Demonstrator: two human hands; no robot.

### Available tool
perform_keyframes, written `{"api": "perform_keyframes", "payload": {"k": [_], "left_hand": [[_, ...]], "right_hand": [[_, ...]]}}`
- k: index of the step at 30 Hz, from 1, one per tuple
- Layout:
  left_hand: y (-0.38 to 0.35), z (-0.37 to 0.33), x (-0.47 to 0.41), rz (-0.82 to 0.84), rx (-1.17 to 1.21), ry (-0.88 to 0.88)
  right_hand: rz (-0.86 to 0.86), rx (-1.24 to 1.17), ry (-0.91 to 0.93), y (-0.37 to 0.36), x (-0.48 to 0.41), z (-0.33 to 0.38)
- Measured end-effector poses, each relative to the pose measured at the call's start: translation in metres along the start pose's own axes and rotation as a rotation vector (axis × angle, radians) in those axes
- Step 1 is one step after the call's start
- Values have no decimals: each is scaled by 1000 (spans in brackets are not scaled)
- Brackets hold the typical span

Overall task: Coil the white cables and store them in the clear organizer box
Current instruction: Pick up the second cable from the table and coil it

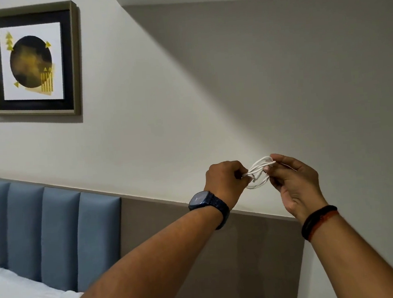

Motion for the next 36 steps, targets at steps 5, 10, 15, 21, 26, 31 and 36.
{"api": "perform_keyframes", "payload": {"k": [5, 10, 15, 21, 26, 31, 36], "left_hand": [[2, 8, -5, 17, 28, 92], [9, 19, -17, 98, 32, 228], [11, 20, -22, 125, -37, 261], [8, 22, -22, 139, -151, 247], [13, 41, -20, 141, -181, 295], [15, 51, -17, 164, -165, 319], [13, 58, -15, 177, -66, 391]], "right_hand": [[103, 61, -52, -4, 4, -3], [352, 269, -147, -13, 15, -16], [450, 399, -109, -23, 25, -19], [366, 644, 97, -25, 27, -16], [417, 629, 81, -20, 28, -20], [566, 756, 217, -21, 34, -21], [595, 703, 197, -17, 33, -29]]}}
Point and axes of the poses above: each hand's wrist, its own x-axis away from the middle knuckle, its own y-axis out of the back of the hand, z = x × y, the point moved 8 cm from there along -x, towards the middle knuckle, and after that the axes turned 12 degrees about -z, right-handed, at the moved point
